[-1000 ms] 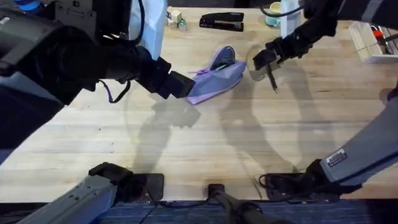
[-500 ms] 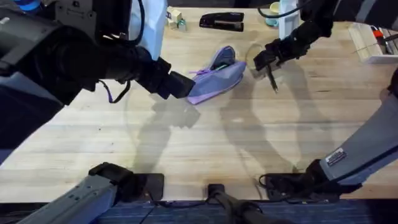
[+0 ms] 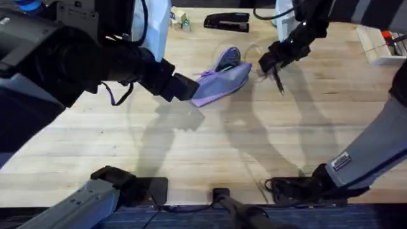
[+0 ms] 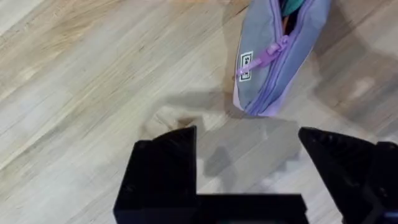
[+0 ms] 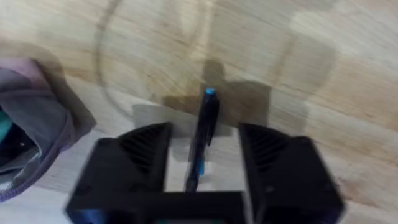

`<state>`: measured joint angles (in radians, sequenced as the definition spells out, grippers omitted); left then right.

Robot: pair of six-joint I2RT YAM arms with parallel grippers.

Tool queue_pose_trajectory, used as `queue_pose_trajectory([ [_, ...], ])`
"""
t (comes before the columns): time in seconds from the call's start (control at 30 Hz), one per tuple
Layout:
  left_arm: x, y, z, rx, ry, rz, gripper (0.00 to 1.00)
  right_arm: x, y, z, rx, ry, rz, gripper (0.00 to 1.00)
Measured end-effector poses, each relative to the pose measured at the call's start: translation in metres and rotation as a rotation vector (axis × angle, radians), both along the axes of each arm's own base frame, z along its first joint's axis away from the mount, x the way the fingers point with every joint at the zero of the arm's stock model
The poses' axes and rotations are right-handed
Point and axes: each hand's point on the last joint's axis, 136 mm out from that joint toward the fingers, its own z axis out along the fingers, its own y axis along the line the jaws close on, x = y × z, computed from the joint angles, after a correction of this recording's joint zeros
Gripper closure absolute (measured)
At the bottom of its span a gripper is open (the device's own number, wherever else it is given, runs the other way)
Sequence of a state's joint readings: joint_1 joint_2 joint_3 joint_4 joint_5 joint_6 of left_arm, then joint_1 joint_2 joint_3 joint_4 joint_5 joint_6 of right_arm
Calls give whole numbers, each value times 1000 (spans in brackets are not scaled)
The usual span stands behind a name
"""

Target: Unzip the bag, pick up the pens from the table one at a time and place them inside, then zip the bag closed.

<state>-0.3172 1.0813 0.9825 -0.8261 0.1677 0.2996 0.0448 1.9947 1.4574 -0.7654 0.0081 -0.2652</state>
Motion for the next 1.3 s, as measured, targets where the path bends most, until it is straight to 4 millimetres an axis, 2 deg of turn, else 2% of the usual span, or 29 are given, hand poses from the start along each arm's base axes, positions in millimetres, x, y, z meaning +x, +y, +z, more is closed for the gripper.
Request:
queue_pose_trajectory([
  [0.07, 0, 0, 0, 1, 1, 0, 8, 1, -1, 0, -3, 0, -7, 546],
  [0.17, 0, 0, 0, 0, 1, 0, 8, 1, -2, 0, -9, -1, -16, 911],
  [0.2, 0, 0, 0, 0, 1, 0, 8, 1, -3, 1, -10, -2, -22, 949],
  [0.6, 0, 0, 0, 1, 1, 0, 8, 3, -3, 3, -11, -4, -29, 962],
  [0.7, 0, 0, 0, 1, 1, 0, 8, 11, -2, 13, -11, -28, -28, 967],
  [0.83, 0, 0, 0, 1, 1, 0, 8, 28, 4, 38, 22, -103, -21, 970],
  [1.0, 0, 0, 0, 1, 1, 0, 8, 39, 23, 92, 129, -233, 37, 971],
  [1.17, 0, 0, 0, 1, 1, 0, 8, 34, 45, 136, 192, -340, 228, 972],
  [1.3, 0, 0, 0, 1, 1, 0, 8, 27, 65, 147, 201, -386, 452, 970],
])
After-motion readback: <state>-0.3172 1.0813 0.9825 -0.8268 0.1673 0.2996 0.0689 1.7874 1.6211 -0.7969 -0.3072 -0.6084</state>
